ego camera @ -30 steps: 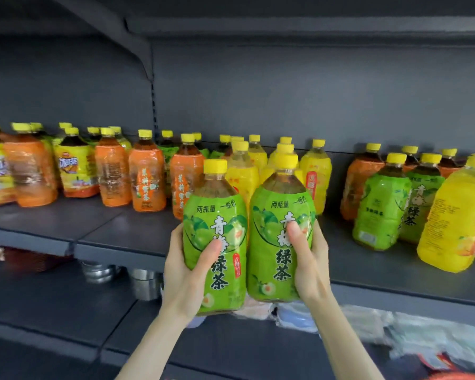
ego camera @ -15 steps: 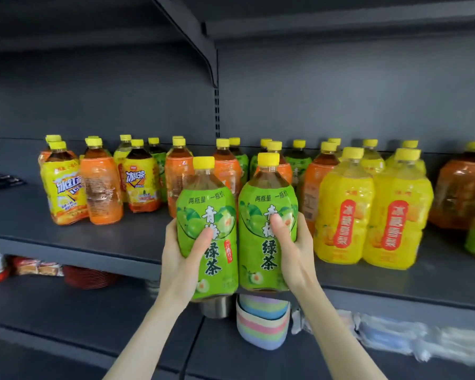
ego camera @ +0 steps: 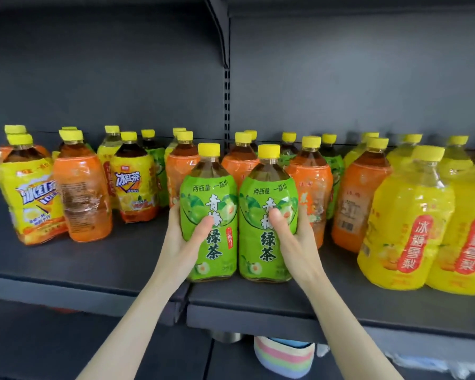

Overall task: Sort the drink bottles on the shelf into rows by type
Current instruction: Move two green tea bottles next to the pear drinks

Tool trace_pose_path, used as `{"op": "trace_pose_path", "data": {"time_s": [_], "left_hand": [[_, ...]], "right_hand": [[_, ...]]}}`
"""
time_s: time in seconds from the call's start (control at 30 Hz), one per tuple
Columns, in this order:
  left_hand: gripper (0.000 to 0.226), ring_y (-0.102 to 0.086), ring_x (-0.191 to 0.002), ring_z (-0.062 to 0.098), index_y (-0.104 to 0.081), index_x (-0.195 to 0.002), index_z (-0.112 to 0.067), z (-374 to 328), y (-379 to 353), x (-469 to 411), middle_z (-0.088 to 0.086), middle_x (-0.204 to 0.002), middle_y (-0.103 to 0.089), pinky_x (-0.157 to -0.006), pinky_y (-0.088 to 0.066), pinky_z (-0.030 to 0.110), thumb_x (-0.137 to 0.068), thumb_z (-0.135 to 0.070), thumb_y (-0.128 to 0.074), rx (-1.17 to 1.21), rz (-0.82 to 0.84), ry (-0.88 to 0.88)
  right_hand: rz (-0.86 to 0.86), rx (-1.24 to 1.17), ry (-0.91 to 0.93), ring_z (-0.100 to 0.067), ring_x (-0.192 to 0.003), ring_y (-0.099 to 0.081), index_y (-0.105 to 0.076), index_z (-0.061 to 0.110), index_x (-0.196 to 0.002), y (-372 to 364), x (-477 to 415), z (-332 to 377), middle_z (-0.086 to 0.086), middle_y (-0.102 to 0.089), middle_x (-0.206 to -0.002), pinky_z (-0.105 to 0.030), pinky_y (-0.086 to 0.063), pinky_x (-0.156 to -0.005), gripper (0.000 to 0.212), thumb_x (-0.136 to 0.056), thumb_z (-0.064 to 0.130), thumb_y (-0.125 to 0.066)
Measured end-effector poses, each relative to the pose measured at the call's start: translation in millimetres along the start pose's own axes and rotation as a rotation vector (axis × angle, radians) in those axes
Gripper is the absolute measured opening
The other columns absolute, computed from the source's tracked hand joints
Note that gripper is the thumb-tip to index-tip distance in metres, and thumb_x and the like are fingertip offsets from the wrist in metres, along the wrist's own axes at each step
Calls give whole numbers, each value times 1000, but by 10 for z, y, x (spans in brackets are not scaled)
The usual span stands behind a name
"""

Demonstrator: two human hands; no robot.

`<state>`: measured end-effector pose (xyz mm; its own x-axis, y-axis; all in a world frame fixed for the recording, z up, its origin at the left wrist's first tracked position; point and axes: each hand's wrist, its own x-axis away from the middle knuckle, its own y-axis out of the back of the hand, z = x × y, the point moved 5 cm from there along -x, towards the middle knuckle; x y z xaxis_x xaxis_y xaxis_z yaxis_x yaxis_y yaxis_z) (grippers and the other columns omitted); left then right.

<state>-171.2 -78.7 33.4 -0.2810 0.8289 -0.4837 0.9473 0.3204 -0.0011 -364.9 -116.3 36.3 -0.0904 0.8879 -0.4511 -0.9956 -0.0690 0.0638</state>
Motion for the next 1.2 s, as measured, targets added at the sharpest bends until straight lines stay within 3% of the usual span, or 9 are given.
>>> {"op": "trace_pose_path", "data": {"time_s": [0.13,0.23,0.33,0.5,0.63,0.73,0.97,1.07,1.2], "left_hand": [[54,-55,-104,-12,-38,-129,-34,105,66,-102,-16,-122,-54,-80,-49,11,-80,-45,-58,-14,112,-2],[54,-43,-118,-2,-37,-121,-49,194,146,-201,-9,-129,-41,-97,-35,21,-73,-61,-58,-133,133,17],[74,-36,-114,-13,-40,-132,-35,220,183,-269,-1,-131,-38,-97,-27,18,-66,-64,-55,-196,141,-5],[83,-37,-132,10,-26,-144,-27,279,184,-258,-4,-142,-40,-110,-33,42,-75,-67,-52,-181,157,-51],[80,-35,-135,11,-16,-148,-26,255,163,-130,-4,-148,-36,-111,-33,43,-83,-60,-49,-192,175,-40],[83,-33,-134,15,-18,-148,-19,249,172,-86,1,-144,-33,-112,-31,41,-79,-55,-49,-239,152,-41],[76,-43,-123,28,-29,-145,-10,127,254,10,11,-132,-42,-99,-38,39,-84,-50,-51,-520,21,-105],[67,-46,-123,32,-26,-145,-6,85,240,160,14,-140,-40,-97,-41,43,-91,-33,-54,-625,20,-110],[47,-57,-101,33,-49,-127,-2,-80,217,367,13,-125,-48,-79,-48,39,-87,-21,-62,-693,-58,-233]], "right_hand": [[-83,45,20,7,-112,-54,-53,45,-108,-62,-39,-62,23,-61,-115,-17,-43,-93,20,-89,48,-58],[-149,205,13,8,-118,-28,-53,36,-123,-102,-27,-64,8,-42,-132,-20,-22,-101,48,-80,59,-50],[-226,296,13,5,-110,-31,-52,21,-131,-134,-38,-40,4,-42,-128,-22,-25,-100,65,-79,59,-48],[-314,436,52,-18,-136,-34,-32,18,-145,-184,40,-3,-3,-39,-148,-34,-30,-110,82,-81,67,-45],[-299,494,71,-18,-142,-30,-17,25,-150,-212,128,30,1,-30,-155,-28,-28,-106,82,-81,62,-42],[-273,545,80,-17,-136,-40,-17,27,-151,-197,173,43,3,-38,-151,-24,-32,-100,80,-83,60,-43],[-181,749,33,-24,-98,-65,-6,26,-152,-99,212,144,-2,-66,-119,-46,-55,-84,91,-79,70,-37],[-153,882,39,-26,-88,-63,-15,22,-151,-28,247,208,-6,-66,-103,-45,-55,-76,79,-89,61,-43],[-143,930,89,-32,-98,-62,-54,16,-128,158,345,347,-9,-62,-116,-46,-53,-79,36,-96,33,-51]]}}
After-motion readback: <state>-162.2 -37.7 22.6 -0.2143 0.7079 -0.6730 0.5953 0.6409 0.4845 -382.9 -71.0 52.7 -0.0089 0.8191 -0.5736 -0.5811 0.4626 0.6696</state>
